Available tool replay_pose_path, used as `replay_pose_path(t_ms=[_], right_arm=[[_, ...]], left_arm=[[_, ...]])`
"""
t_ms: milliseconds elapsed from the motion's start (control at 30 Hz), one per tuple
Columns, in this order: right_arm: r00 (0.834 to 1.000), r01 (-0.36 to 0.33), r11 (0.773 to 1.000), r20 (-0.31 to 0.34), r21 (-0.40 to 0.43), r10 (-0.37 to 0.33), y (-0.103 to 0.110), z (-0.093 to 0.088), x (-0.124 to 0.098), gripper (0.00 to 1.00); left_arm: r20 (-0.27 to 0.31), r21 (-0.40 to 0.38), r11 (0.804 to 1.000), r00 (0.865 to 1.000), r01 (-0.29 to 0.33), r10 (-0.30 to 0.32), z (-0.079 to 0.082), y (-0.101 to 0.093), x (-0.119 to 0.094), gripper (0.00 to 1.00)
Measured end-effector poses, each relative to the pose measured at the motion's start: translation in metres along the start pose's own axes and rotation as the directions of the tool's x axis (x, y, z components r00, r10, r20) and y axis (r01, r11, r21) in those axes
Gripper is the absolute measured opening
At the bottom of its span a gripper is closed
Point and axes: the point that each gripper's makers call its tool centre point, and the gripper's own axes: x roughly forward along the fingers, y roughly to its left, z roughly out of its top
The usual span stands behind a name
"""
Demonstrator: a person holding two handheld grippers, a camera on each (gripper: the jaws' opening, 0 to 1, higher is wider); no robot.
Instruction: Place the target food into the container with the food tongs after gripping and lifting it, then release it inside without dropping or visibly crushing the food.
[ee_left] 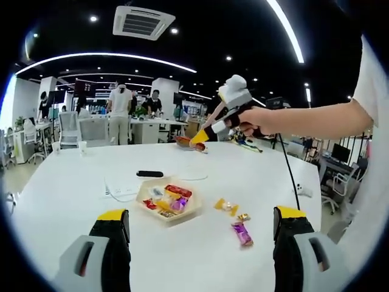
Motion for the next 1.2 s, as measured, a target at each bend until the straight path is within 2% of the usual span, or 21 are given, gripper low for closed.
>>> replay_pose_path(t_ms=[233,433,667,733,800,900,1100,1200], right_arm=[[0.999,0.024,1.0,0.021,0.001,-0.024,-0.022,0.022,-0.002,0.21],[0.998,0.04,0.999,0.056,0.022,-0.041,-0.036,0.043,-0.001,0.22],[0.999,0.009,1.0,0.036,0.014,-0.01,-0.014,0.033,0.009,0.22],[1.0,0.002,1.0,0.029,0.022,-0.003,-0.016,0.03,0.018,0.22],[1.0,-0.026,0.998,0.018,0.049,0.025,-0.008,0.025,0.022,0.22],[1.0,-0.026,0.999,0.012,0.035,0.026,-0.004,0.022,0.025,0.22],[0.999,-0.039,0.999,0.009,0.022,0.039,-0.006,0.026,0.033,0.22],[0.998,-0.051,0.999,0.025,0.017,0.05,-0.007,0.03,0.035,0.22]], left_arm=[[0.0,-0.008,1.0,1.0,0.001,-0.001,0.0,-0.001,0.002,0.99],[0.002,-0.017,1.0,1.0,-0.004,0.004,0.002,0.007,0.004,0.99],[0.007,-0.018,1.0,1.0,-0.013,0.013,0.005,0.013,0.007,0.99],[0.006,-0.021,1.0,1.0,-0.016,0.016,0.005,0.014,0.008,0.99],[0.005,-0.025,1.0,1.0,-0.019,0.019,0.003,0.017,0.009,0.99],[0.001,-0.029,0.999,1.0,-0.021,0.021,0.002,0.02,0.012,0.99],[-0.011,-0.033,0.999,1.0,-0.019,0.019,-0.002,0.026,0.017,0.99],[0.001,-0.076,0.997,1.0,-0.017,0.018,0.0,0.028,0.019,0.99]])
